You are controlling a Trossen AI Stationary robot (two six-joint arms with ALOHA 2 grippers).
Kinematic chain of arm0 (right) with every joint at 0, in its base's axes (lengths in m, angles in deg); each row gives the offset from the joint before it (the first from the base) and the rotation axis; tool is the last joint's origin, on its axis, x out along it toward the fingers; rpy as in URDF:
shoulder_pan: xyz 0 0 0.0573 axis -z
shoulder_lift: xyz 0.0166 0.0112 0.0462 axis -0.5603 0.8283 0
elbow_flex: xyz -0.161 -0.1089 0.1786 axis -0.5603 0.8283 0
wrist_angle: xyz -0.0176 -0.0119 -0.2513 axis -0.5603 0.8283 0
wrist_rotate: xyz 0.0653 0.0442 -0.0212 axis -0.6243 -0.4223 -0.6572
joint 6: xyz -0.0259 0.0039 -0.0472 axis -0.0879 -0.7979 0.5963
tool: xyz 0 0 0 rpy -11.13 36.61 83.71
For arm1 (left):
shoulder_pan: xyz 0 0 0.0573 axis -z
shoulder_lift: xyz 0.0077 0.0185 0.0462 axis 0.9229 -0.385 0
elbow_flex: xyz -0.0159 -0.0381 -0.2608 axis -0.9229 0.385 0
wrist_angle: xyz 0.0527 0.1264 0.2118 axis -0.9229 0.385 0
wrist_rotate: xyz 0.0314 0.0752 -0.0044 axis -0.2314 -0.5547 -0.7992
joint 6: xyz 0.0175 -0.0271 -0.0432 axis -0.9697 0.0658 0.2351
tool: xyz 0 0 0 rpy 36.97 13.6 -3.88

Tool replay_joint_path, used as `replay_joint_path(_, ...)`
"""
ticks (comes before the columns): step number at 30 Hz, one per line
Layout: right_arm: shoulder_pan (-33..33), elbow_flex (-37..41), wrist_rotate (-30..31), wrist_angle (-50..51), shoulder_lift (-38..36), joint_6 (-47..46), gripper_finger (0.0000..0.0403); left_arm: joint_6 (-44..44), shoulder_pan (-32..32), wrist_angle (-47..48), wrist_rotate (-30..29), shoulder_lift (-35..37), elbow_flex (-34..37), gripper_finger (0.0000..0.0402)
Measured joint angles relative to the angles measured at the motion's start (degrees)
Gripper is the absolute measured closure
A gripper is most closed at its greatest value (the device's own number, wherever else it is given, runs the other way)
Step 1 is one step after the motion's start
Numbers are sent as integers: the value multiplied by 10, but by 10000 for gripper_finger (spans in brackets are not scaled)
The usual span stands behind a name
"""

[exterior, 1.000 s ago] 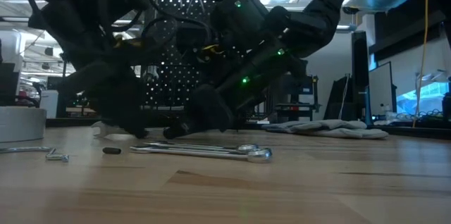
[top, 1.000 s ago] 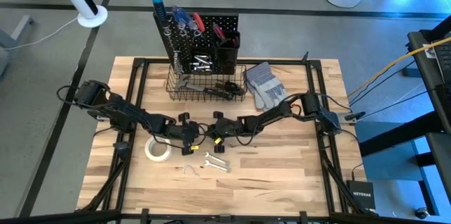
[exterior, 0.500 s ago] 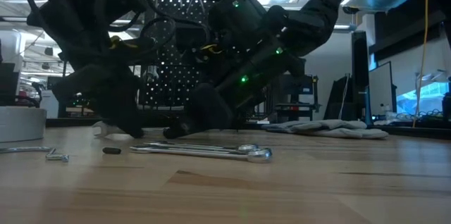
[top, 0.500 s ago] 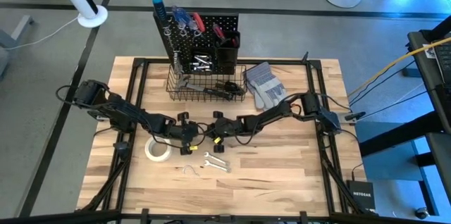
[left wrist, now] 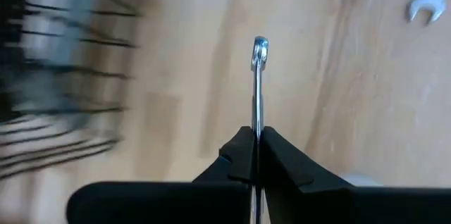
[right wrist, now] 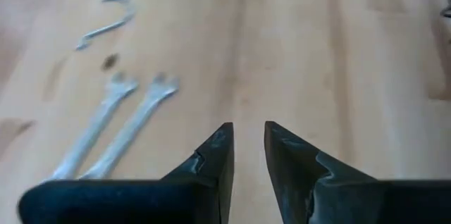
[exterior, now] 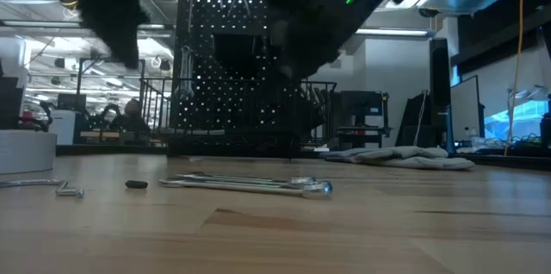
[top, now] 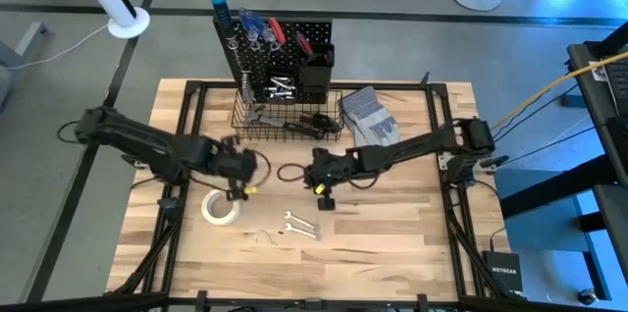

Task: Hang tools onto peg board
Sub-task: Hang the wrench on the peg board

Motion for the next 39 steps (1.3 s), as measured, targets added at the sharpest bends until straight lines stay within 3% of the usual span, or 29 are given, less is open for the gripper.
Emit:
replay_joint_path(4, -35, 0, -4, 31, -12, -10, 318, -10, -41, 134, -3, 46, -87, 397)
replay_joint_path(9, -82, 0, 3, 38, -5, -10, 318, -49, -136, 202, -9, 92, -153, 396)
replay_joint_path(15, -117, 0, 39, 25, -4, -7, 318, -131, -264, 187, 17, 110, -176, 397)
replay_joint_path(22, -116, 0, 52, 5, -2, 5, 318, -205, -372, 153, 103, 97, -176, 398)
replay_joint_path(27, -116, 0, 52, 5, -2, 5, 318, -235, -425, 136, 157, 97, -176, 397)
replay_joint_path(39, -116, 0, 52, 4, -2, 5, 318, -246, -502, 113, 163, 94, -176, 398)
